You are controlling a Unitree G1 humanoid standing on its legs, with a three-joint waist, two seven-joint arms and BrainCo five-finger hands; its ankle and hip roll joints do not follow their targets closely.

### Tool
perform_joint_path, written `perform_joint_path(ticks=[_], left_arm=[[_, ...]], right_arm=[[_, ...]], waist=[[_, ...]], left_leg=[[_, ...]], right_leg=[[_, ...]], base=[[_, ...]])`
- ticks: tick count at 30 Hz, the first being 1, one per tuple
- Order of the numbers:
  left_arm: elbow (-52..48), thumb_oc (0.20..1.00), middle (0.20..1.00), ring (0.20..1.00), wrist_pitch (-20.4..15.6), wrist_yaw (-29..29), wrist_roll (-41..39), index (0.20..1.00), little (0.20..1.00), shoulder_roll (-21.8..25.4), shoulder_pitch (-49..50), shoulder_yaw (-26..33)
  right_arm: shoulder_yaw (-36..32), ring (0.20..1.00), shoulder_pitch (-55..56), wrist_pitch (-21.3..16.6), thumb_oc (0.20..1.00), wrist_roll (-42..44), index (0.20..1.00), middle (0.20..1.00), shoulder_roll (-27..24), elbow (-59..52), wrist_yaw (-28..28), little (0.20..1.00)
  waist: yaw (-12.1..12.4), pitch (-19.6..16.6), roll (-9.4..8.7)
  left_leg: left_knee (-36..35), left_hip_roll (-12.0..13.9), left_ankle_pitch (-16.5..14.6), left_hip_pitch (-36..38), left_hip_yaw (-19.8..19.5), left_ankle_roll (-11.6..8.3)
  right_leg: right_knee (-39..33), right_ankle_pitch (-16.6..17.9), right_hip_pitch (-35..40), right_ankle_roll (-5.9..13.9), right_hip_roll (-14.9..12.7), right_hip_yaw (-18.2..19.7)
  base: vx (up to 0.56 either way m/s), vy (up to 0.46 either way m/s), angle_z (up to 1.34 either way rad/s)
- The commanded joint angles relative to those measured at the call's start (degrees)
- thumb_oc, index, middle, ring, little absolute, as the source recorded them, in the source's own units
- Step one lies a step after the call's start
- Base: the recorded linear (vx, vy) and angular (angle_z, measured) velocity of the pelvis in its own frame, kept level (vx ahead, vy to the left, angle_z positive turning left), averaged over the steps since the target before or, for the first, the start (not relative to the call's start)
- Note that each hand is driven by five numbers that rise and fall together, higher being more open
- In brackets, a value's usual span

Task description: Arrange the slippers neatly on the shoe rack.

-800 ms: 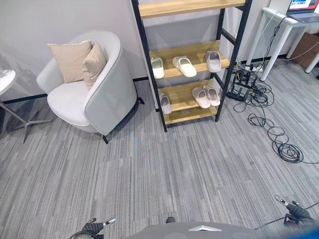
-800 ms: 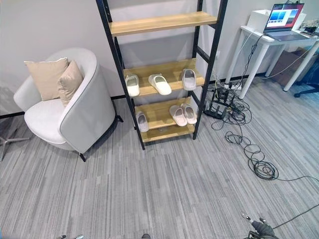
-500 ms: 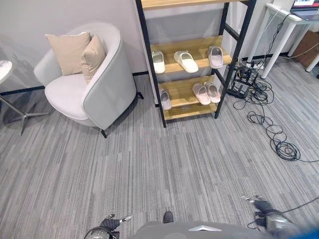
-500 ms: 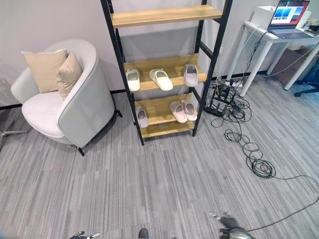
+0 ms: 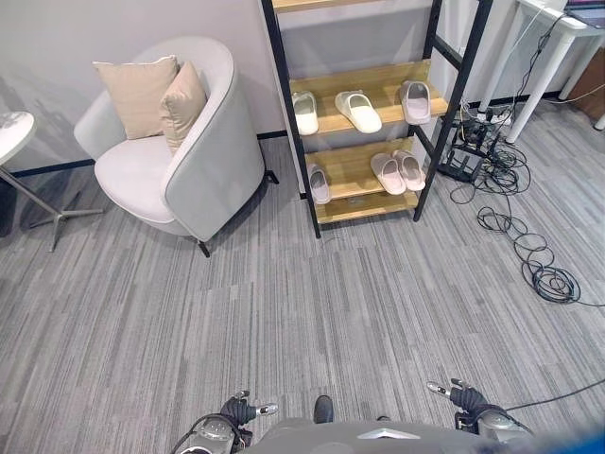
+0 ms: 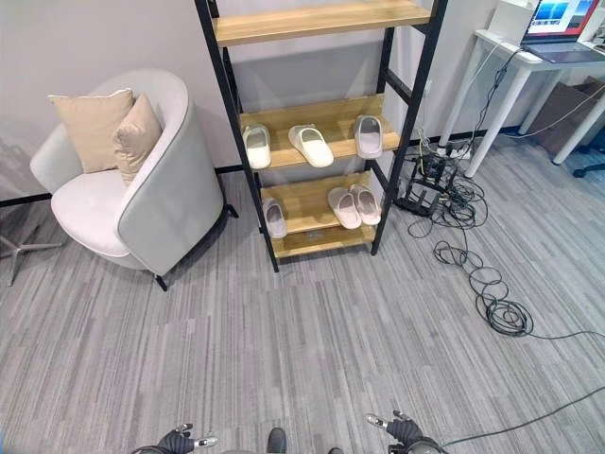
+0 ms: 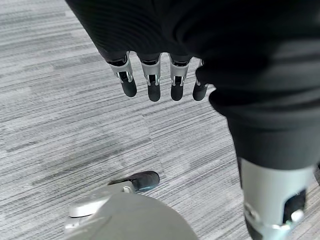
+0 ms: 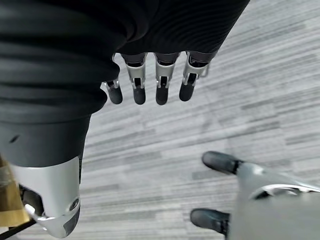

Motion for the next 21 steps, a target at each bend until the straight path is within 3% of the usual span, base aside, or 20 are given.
perform_joint_path(ticks=[1,3,4,6,7,8,9,11,13,17,20,21], left_arm=[[3.6,1.000,1.000,1.000,0.1,1.3,2.9,1.000,1.000,-0.5,-4.8,-1.2],[3.0,1.000,1.000,1.000,0.1,2.2,2.9,1.000,1.000,-0.1,-5.3,-1.2],[1.9,1.000,1.000,1.000,-0.3,2.2,2.1,1.000,1.000,-0.1,-5.7,-1.1],[1.2,1.000,1.000,1.000,-0.5,2.4,1.8,1.000,1.000,-0.2,-6.1,-1.2],[-0.5,1.000,1.000,1.000,-1.1,3.6,1.4,1.000,1.000,-0.6,-6.7,-1.9],[-1.1,1.000,1.000,1.000,-1.3,4.3,1.6,1.000,1.000,-1.2,-6.4,-2.6],[-0.9,1.000,1.000,1.000,-1.3,3.6,1.1,1.000,1.000,-1.4,-5.9,-2.7],[0.5,1.000,1.000,1.000,-0.8,3.0,1.5,1.000,1.000,-1.4,-4.9,-2.4],[5.5,1.000,1.000,1.000,1.0,3.3,5.0,1.000,1.000,-0.8,-1.8,-0.6],[6.1,1.000,1.000,1.000,1.3,3.2,4.9,1.000,1.000,0.3,-0.5,1.5],[4.8,1.000,1.000,1.000,0.8,3.4,4.1,1.000,1.000,1.2,-1.3,2.1],[3.6,1.000,1.000,1.000,0.6,3.6,3.4,1.000,1.000,1.8,-2.2,2.2]], right_arm=[[1.5,1.000,-3.2,-1.9,1.000,-1.7,1.000,1.000,-2.6,-2.6,-1.9,1.000],[2.8,1.000,-4.5,-1.9,1.000,-3.9,1.000,1.000,-3.7,-3.7,-2.3,1.000],[3.9,1.000,-4.8,-2.0,1.000,-5.4,1.000,1.000,-3.7,-4.1,-2.4,1.000],[4.2,1.000,-4.8,-2.0,1.000,-6.0,1.000,1.000,-3.7,-4.0,-2.6,1.000],[4.5,1.000,-4.9,-1.9,1.000,-6.6,1.000,1.000,-3.9,-3.7,-3.4,1.000],[5.0,1.000,-4.8,-1.8,1.000,-7.0,1.000,1.000,-3.6,-3.4,-4.1,1.000],[4.9,1.000,-5.3,-1.9,1.000,-6.7,1.000,1.000,-3.4,-3.2,-4.7,1.000],[5.4,1.000,-6.0,-1.8,1.000,-7.5,1.000,1.000,-3.0,-2.8,-4.8,1.000],[5.2,1.000,-6.0,-1.7,1.000,-7.7,1.000,1.000,-2.1,-2.3,-4.2,1.000],[6.1,1.000,-6.3,-1.6,1.000,-8.1,1.000,1.000,-0.7,-2.5,-3.2,1.000],[6.2,1.000,-6.6,-1.4,1.000,-8.4,1.000,1.000,-0.1,-2.5,-2.7,1.000],[6.0,1.000,-7.2,-1.3,1.000,-8.4,1.000,1.000,0.2,-2.7,-2.5,1.000]], waist=[[-0.4,0.4,-1.63],[-0.4,1.4,-1.95],[0.1,2.8,-2.75],[0.5,3.5,-3.11],[1.6,5.0,-3.37],[3.0,5.0,-3.24],[4.2,4.8,-3.01],[5.3,4.3,-2.90],[5.3,2.4,-3.68],[5.7,0.9,-4.90],[6.0,0.1,-5.79],[5.9,0.1,-5.92]], left_leg=[[0.3,2.7,-3.4,1.0,0.5,-3.80],[3.9,3.8,-4.5,0.3,1.7,-4.16],[11.4,3.9,-6.3,-2.8,2.9,-4.65],[15.3,3.7,-7.0,-4.7,3.6,-4.85],[19.2,2.9,-5.7,-9.3,4.0,-4.26],[18.4,0.7,-4.3,-14.8,3.6,-3.48],[15.7,0.1,-1.6,-17.1,3.6,-3.98],[13.7,0.1,-0.6,-16.9,3.4,-3.88],[11.9,-0.7,-1.4,-13.6,3.2,-1.68],[11.9,-1.9,-4.0,-10.9,4.2,0.35],[12.2,-3.3,-5.7,-10.0,4.6,1.61],[11.8,-3.7,-6.7,-8.9,4.3,2.67]], right_leg=[[6.3,-2.1,-2.0,4.11,-3.6,-1.0],[7.4,-2.9,-2.7,3.51,-3.3,0.7],[7.6,-3.3,-2.7,2.86,-3.3,1.8],[7.4,-3.7,-2.4,2.53,-3.4,2.0],[7.2,-4.3,-1.4,2.18,-3.6,1.8],[6.8,-5.0,0.0,2.55,-3.2,2.3],[6.0,-5.2,1.5,2.96,-2.4,3.3],[5.7,-5.5,2.4,3.18,-1.9,4.9],[7.3,-5.8,3.7,4.24,-2.9,6.7],[10.3,-4.5,3.3,6.12,-4.7,8.0],[12.8,-1.5,2.5,7.83,-5.8,8.4],[18.1,1.7,-0.3,9.21,-6.7,8.7]], base=[[0.06,-0.144,0.08],[0.06,-0.208,-0.07],[0.02,-0.183,-0.26],[0.02,-0.135,-0.71],[0.14,-0.132,-0.36],[0.27,-0.073,0.36],[0.25,-0.002,0.02],[0.24,0.079,-0.48],[0.42,0.196,-1.19],[0.31,0.191,-0.34],[0.21,0.189,0.08],[0.26,0.314,0.29]])
